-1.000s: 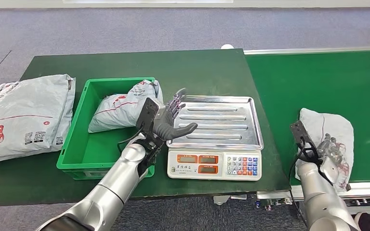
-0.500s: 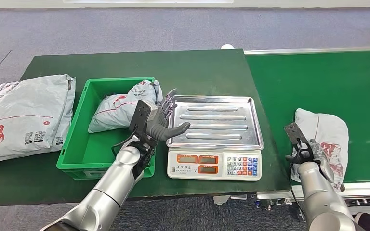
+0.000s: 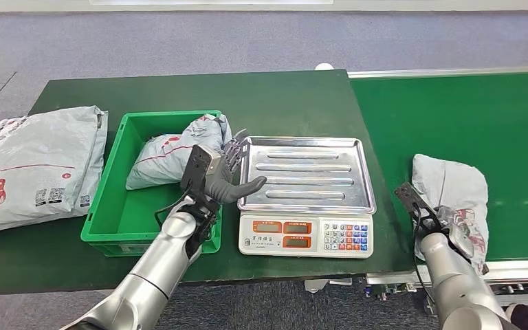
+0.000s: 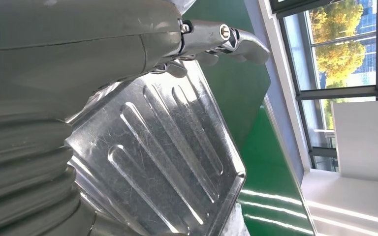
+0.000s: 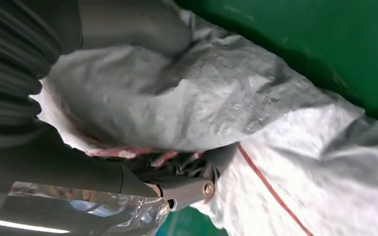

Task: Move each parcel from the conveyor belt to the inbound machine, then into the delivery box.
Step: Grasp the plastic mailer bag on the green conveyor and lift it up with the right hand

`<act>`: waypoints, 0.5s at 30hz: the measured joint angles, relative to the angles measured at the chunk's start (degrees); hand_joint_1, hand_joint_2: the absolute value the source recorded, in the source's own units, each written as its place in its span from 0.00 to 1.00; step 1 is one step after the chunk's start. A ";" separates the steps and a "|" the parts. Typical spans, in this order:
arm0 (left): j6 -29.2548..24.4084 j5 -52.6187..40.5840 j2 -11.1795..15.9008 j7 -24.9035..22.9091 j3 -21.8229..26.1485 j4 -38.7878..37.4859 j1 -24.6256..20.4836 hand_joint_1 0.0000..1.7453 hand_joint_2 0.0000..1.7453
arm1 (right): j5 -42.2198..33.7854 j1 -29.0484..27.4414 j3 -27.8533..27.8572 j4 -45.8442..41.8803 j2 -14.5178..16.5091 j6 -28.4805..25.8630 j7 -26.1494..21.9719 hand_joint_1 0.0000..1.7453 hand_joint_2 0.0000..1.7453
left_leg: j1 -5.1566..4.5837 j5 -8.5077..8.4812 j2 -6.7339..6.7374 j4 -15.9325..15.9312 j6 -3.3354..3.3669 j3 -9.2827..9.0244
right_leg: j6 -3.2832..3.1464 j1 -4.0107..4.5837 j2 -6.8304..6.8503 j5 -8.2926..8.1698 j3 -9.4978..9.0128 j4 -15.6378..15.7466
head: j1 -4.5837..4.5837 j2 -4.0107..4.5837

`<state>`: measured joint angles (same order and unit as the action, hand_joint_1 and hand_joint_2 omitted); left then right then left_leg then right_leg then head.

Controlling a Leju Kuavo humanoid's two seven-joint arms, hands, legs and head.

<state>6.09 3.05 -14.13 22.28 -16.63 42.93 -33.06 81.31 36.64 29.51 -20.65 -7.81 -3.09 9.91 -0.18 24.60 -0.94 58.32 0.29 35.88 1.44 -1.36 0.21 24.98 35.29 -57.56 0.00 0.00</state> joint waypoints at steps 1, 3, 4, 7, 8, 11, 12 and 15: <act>-0.01 0.08 0.08 -0.01 0.02 0.04 0.09 0.00 1.00 | -0.09 0.00 -0.30 0.00 -0.09 0.05 -0.36 1.00 1.00 | 0.00 0.00 0.01 0.00 0.00 0.00 | 0.00 0.00 -0.01 0.00 0.00 0.00 | 0.00 0.00; -0.02 0.16 0.22 0.00 0.06 0.12 0.26 0.00 1.00 | -0.20 0.01 -0.82 0.00 -0.28 0.16 -0.77 1.00 1.00 | 0.00 0.00 0.01 0.00 0.00 -0.01 | 0.00 0.00 -0.02 0.00 0.00 0.00 | -0.01 0.00; -0.02 0.19 0.28 0.01 0.11 0.14 0.33 0.00 1.00 | -0.22 0.02 -1.07 0.00 -0.35 0.23 -0.85 1.00 1.00 | 0.00 0.00 0.01 0.00 0.00 -0.01 | 0.00 0.00 -0.01 0.00 0.00 0.00 | -0.01 0.00; -0.20 0.20 0.38 0.02 0.40 0.32 0.60 0.00 1.00 | -0.59 0.04 -1.76 0.00 -0.50 0.25 -1.47 1.00 1.00 | 0.00 0.00 0.01 0.00 0.00 0.00 | 0.00 0.00 -0.01 0.00 0.00 0.00 | -0.01 0.00; -0.33 0.20 0.42 0.02 0.46 0.47 0.75 0.00 1.00 | -0.87 0.04 -2.01 0.00 -0.55 0.14 -1.91 1.00 1.00 | 0.00 0.00 0.01 0.00 0.00 0.00 | 0.00 0.00 -0.01 0.00 0.00 0.00 | -0.01 0.00; -0.84 0.22 0.65 0.02 0.57 1.28 1.49 0.00 1.00 | -2.14 0.16 -3.14 -0.01 -0.72 -1.01 -3.51 1.00 1.00 | 0.00 0.00 0.01 0.00 0.00 0.00 | 0.00 0.00 -0.02 0.00 0.00 0.00 | 0.00 0.00; -1.02 0.25 0.75 0.01 0.61 1.63 1.81 0.00 1.00 | -2.75 0.23 -3.53 -0.03 -0.75 -1.67 -4.11 1.00 1.00 | 0.00 0.00 0.01 0.00 0.00 0.00 | 0.00 0.00 -0.01 0.00 0.00 0.00 | 0.00 0.00; -1.51 0.21 1.03 -0.06 0.69 2.59 2.74 0.00 1.00 | -4.91 0.32 -4.37 -0.40 -0.74 -4.77 -6.25 1.00 1.00 | 0.00 0.00 -0.01 0.00 0.00 0.01 | 0.00 0.00 0.01 0.00 0.00 0.00 | -0.01 0.00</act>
<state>4.58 3.26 -13.10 22.22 -15.94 45.52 -30.32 76.40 36.96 25.14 -21.06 -8.55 -7.86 3.66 -0.18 24.60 -0.96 58.32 0.29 35.89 1.44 -1.36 0.22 24.98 35.28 -57.56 -0.01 0.00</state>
